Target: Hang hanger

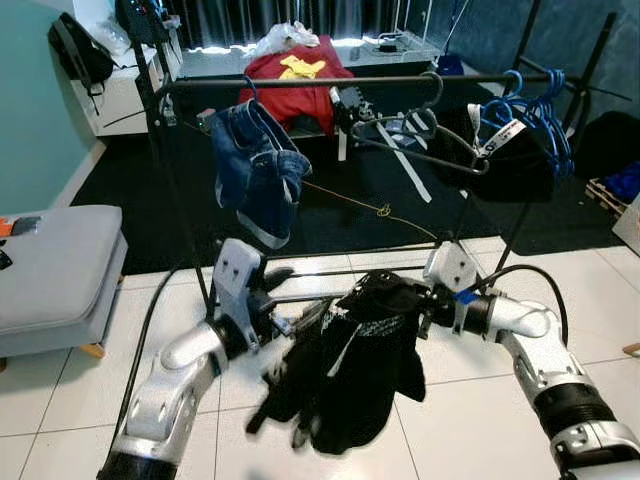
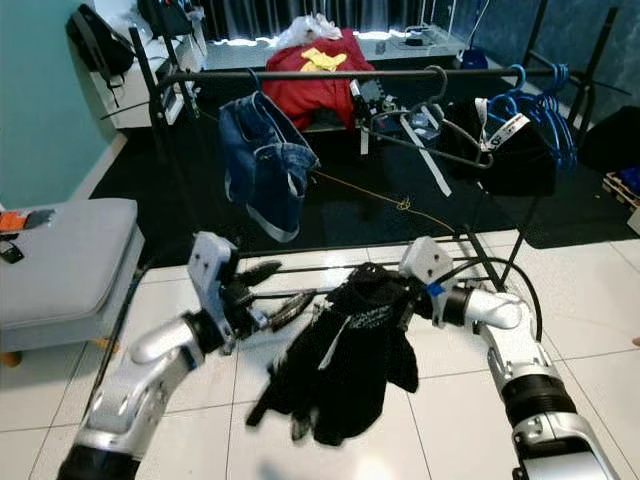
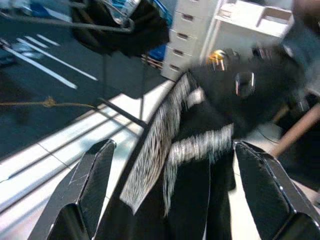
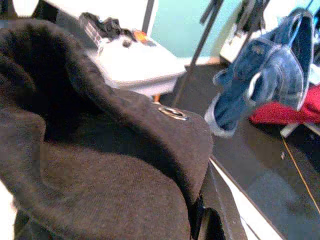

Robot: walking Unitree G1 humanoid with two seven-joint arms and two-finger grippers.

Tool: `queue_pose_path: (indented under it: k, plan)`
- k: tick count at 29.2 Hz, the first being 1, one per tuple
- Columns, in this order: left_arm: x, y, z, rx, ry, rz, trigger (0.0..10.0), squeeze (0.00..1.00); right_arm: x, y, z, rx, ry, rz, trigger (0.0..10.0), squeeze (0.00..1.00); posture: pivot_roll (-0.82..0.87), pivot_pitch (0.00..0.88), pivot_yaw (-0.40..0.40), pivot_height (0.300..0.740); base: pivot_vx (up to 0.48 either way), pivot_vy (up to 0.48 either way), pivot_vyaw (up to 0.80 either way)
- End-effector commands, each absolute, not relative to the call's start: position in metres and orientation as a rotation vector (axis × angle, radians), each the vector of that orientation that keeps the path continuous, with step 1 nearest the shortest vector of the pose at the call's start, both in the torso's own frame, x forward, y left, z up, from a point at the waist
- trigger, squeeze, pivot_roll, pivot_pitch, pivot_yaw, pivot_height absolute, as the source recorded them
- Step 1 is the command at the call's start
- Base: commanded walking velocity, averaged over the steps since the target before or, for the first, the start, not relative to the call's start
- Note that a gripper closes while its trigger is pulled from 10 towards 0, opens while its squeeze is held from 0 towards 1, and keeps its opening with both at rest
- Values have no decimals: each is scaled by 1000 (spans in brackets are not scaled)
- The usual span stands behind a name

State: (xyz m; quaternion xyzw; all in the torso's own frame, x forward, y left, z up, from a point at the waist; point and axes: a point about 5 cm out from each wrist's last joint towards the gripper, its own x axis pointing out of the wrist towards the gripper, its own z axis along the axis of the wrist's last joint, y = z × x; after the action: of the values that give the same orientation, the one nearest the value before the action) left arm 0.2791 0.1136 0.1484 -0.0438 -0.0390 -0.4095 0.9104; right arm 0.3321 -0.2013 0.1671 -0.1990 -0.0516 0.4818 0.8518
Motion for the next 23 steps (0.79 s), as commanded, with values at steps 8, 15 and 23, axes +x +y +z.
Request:
queue_pose_path:
  k: [8,15,23]
  plan:
    - [262,103,155,-112,-114,-996,10000,0,331,-204,190,-448,-148,1118,0,0,49,85,25,740,0,0,0]
    - [265,90,157,-119,-127,-1005,10000,0,329,-200,190,-444,-154,1148,0,0,47,87,27,740,0,0,0]
    - [269,77,155,-65,-139,-996,10000,0,327,-191,183,-431,-132,1188,0,0,47,89,29,740,0,0,0]
